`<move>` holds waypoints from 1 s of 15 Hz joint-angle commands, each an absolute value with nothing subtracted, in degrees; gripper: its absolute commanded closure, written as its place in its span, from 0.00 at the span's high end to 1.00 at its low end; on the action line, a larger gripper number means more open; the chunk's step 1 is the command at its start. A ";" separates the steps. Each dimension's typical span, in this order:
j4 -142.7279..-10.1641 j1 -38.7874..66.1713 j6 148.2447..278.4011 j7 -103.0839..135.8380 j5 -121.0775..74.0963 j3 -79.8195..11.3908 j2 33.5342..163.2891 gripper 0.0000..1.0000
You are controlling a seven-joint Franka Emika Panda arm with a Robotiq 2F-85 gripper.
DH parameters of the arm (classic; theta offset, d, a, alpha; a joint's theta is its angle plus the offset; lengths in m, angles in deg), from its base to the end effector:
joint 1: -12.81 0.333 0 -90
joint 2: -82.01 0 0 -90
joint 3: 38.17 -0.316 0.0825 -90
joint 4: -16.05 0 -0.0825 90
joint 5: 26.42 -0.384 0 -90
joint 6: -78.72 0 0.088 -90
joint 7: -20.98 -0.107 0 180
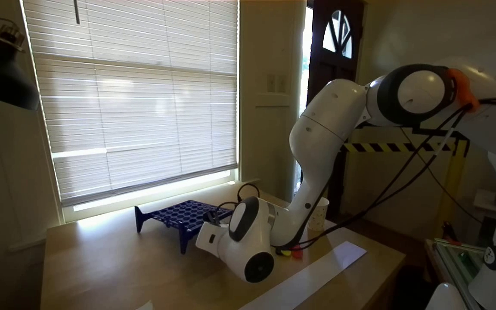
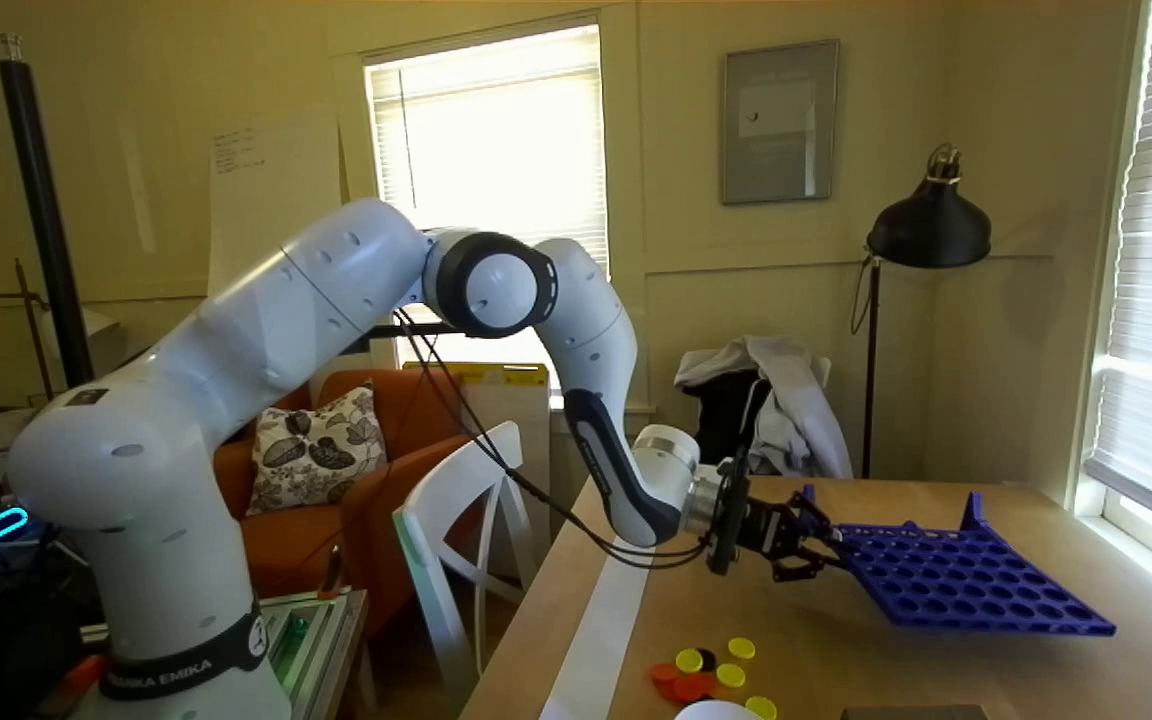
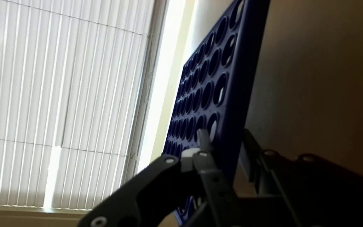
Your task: Pick up the blue object and put it upright on the table
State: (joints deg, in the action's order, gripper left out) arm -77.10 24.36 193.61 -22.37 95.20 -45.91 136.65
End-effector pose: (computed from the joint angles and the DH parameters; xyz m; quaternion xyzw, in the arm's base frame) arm 0.6544 0.1641 0.0776 0.6266 0.4466 0.2207 0.5994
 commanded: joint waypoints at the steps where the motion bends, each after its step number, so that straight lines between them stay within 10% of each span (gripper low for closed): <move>1: -78.53 27.15 184.68 -14.52 93.09 -45.55 136.58 0.07; 15: -81.59 30.26 174.15 17.43 95.42 -45.12 135.33 0.07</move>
State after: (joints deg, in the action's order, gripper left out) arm -79.80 29.59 173.69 10.08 94.90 -45.88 136.84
